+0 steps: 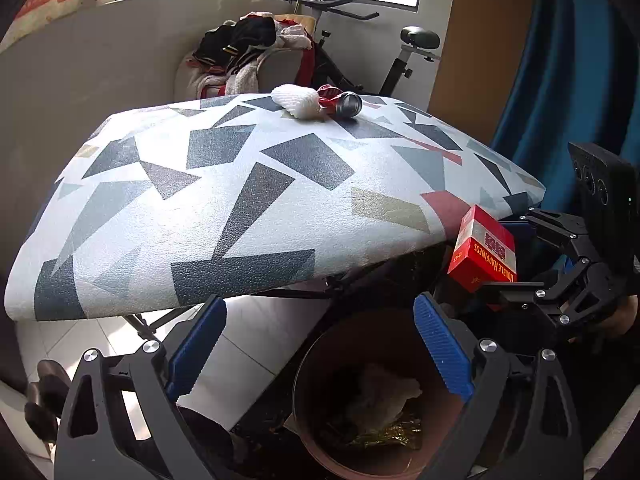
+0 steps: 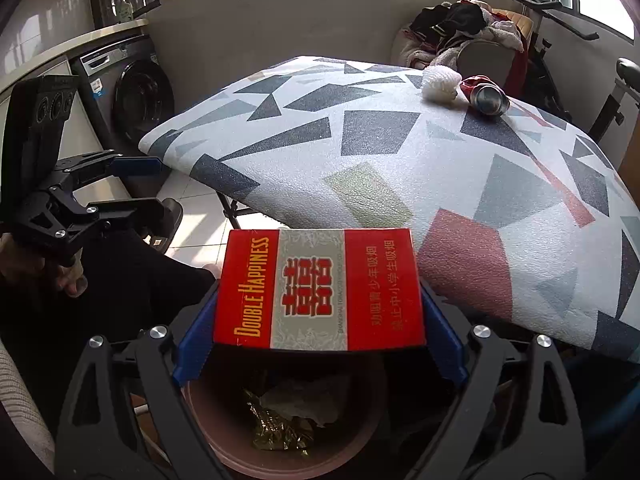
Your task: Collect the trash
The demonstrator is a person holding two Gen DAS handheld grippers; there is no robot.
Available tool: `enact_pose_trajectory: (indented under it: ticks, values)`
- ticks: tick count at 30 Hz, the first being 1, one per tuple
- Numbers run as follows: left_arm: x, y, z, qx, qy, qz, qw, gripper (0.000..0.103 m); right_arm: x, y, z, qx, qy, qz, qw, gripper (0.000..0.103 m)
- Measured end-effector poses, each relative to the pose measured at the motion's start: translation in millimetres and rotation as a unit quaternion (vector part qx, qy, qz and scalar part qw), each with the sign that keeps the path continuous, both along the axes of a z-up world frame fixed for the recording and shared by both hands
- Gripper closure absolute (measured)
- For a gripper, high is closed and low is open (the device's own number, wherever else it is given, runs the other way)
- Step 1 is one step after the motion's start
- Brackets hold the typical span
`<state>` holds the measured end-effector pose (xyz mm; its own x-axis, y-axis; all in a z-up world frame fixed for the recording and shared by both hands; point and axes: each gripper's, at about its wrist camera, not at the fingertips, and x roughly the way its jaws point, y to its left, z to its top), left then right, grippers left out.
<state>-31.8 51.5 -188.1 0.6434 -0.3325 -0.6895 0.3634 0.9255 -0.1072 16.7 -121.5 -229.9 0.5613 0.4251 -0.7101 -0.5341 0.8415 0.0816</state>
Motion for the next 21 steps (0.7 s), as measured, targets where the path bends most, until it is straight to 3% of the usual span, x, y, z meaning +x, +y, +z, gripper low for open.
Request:
enact_pose_trajectory:
  ticks: [4,21]
  values:
    - [0.5,0.3,-0.4,-0.001,0.0,0.001,1.0,0.011,-1.0,0.9,-0.9,-0.004,0.0,-0.002,1.0,0.006]
    - [1.4,2.0,-2.0,0.001,0.004,0.007,1.0,0.01,3.1,-2.0,-2.1,-0.007,0.003,-0.015,1.0,0.006]
